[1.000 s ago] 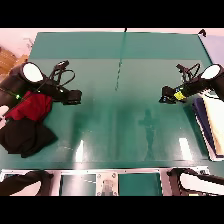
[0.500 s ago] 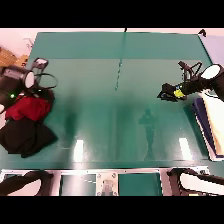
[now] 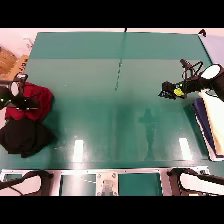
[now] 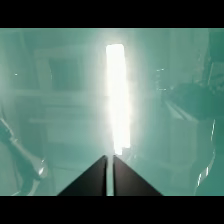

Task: Fold the shirts.

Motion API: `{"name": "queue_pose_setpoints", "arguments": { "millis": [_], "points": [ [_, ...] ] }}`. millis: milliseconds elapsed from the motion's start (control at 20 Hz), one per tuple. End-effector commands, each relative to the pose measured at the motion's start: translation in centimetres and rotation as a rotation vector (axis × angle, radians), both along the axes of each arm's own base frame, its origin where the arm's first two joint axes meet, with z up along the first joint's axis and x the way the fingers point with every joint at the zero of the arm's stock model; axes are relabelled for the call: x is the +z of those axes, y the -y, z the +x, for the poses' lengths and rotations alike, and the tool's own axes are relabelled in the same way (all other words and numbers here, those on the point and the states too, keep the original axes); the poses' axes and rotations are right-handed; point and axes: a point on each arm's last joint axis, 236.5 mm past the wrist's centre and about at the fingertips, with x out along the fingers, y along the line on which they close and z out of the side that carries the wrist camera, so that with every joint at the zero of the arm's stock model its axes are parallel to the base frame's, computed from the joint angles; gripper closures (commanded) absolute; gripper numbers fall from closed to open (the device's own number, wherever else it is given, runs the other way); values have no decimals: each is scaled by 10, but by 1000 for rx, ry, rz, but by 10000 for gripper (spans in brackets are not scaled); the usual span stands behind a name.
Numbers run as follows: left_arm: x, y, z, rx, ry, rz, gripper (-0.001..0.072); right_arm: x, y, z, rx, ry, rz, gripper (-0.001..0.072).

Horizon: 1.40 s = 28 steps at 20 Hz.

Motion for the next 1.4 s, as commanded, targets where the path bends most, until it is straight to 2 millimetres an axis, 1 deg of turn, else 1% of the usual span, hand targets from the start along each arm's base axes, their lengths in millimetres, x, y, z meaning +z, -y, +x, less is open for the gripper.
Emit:
{"name": "queue_pose_setpoints", "arguments": {
  "millis": [0, 50, 100, 200, 250, 300, 350, 450, 500, 550, 600, 650, 700, 750, 800, 850, 900, 950, 1000, 1050, 1100, 1150, 1250, 1300, 1350],
  "points": [
    [26, 23, 24, -52, 63, -92, 689, 0, -1, -2, 3, -6, 5, 698],
    [42, 39, 34, -95, 80, -120, 689, 0, -2, -4, 9, -17, 8, 698],
    [63, 63, 45, -158, 101, -145, 689, 2, -3, -7, 16, -28, 10, 698],
    [104, 122, 63, -298, 155, -172, 689, 10, -5, -10, 37, -41, 14, 699],
    [124, 159, 68, -382, 191, -180, 689, 18, -6, -9, 46, -37, 15, 699],
    [142, 197, 71, -464, 229, -197, 689, 27, -5, -7, 51, -20, 13, 700],
    [160, 239, 70, -546, 274, -224, 689, 39, -3, -3, 47, 9, 9, 699],
    [187, 314, 61, -656, 365, -302, 689, 67, 4, 2, 32, 83, -2, 699],
    [195, 347, 55, -690, 404, -356, 689, 80, 9, 2, 19, 118, -9, 699],
    [199, 380, 45, -722, 424, -417, 689, 92, 14, 1, 5, 150, -15, 699],
    [199, 406, 37, -742, 430, -471, 689, 101, 19, -1, -9, 173, -20, 699],
    [194, 428, 29, -755, 419, -520, 689, 108, 26, -3, -25, 190, -25, 699],
    [186, 451, 20, -767, 392, -581, 689, 113, 29, -5, -35, 199, -28, 699],
    [173, 470, 11, -770, 346, -636, 688, 115, 32, -7, -40, 199, -28, 699],
    [156, 489, 0, -765, 283, -693, 687, 114, 32, -9, -38, 193, -28, 699],
    [139, 503, -8, -759, 223, -732, 683, 113, 31, -11, -34, 184, -26, 698],
    [122, 511, -15, -764, 169, -749, 406, 110, 30, -14, -32, 170, -23, 697],
    [111, 511, -17, -753, 130, -755, 109, 105, 30, -16, -31, 157, -20, 670],
    [106, 503, -14, -742, 108, -746, 69, 99, 30, -18, -32, 142, -21, 514],
    [107, 490, -8, -724, 96, -733, 68, 93, 30, -21, -32, 126, -21, 396],
    [111, 473, 2, -702, 86, -723, 68, 85, 29, -25, -32, 105, -17, 377],
    [117, 451, 14, -670, 76, -710, 68, 74, 28, -30, -33, 76, -11, 377],
    [125, 403, 41, -580, 74, -698, 68, 42, 25, -45, -42, 3, 4, 376],
    [124, 378, 53, -527, 74, -692, 68, 22, 23, -53, -53, -37, 19, 333],
    [120, 351, 63, -473, 69, -682, 68, 4, 18, -62, -67, -70, 43, 262]
  ]
}}
